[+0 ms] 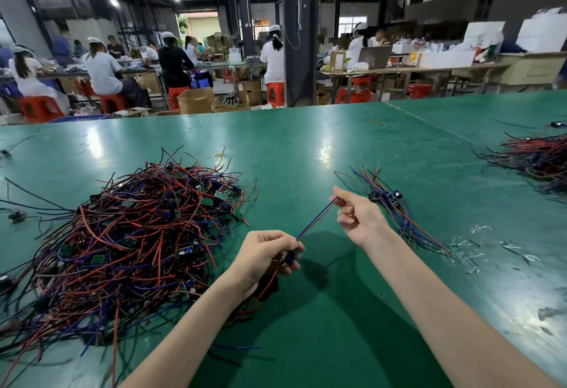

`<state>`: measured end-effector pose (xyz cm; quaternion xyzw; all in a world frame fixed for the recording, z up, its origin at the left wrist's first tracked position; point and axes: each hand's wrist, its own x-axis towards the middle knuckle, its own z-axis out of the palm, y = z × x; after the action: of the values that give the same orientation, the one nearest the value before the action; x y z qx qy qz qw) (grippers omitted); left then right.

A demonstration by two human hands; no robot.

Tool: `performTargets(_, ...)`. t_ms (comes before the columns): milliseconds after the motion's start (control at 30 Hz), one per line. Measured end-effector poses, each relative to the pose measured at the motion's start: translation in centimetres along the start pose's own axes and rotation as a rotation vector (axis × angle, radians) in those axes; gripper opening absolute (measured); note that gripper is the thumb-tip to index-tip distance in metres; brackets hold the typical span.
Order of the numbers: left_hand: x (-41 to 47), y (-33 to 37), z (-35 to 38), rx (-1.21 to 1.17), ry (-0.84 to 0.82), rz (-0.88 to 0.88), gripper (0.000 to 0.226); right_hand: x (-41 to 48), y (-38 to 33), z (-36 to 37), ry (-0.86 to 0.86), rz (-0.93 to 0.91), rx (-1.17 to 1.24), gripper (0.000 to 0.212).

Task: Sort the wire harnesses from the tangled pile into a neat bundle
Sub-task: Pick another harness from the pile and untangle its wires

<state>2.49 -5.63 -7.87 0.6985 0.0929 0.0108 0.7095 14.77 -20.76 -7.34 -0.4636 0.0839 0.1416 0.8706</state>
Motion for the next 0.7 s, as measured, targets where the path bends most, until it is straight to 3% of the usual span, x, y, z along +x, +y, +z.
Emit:
performTargets(67, -0.1, 0.1, 0.1, 0.008, 0.001, -0.011, 0.023, -0.1, 0.1, 0.0, -0.018, -0.04, 0.004, 0.021)
performTargets(200, -0.2, 0.3, 0.2, -0.006, 0.004, -0.04, 0.022, 0.1, 0.8, -0.1, 0.001, -0.353, -0.204, 0.019)
performTargets(267, -0.3, 0.3, 0.3, -0.011, 0.003, -0.044, 0.022, 0.3, 1.1, -0.3, 0.03, -0.565, -0.433, 0.019)
performTargets(367, -0.3, 0.3, 0.3, 0.001, -0.005, -0.048, 0.023, 0.7, 1.9, -1.0, 0.114, -0.999, -0.981, 0.017)
performTargets(433, -0.4, 0.3, 0.2, 0.011, -0.005, -0.053, 0.024, 0.7, 2.3, -1.3, 0.159, -1.157, -1.137, 0.02)
performTargets(500, -0.4, 0.2, 0.1, 0.019, 0.0, -0.059, 0.024, 0.9, 2.2, -1.3, 0.168, -1.057, -1.02, 0.021)
performTargets(700, -0.3, 0.2, 0.2, 0.017, -0.021, -0.062, 0.024, 0.5, 0.6, -0.4, 0.12, -0.264, -0.31, 0.026)
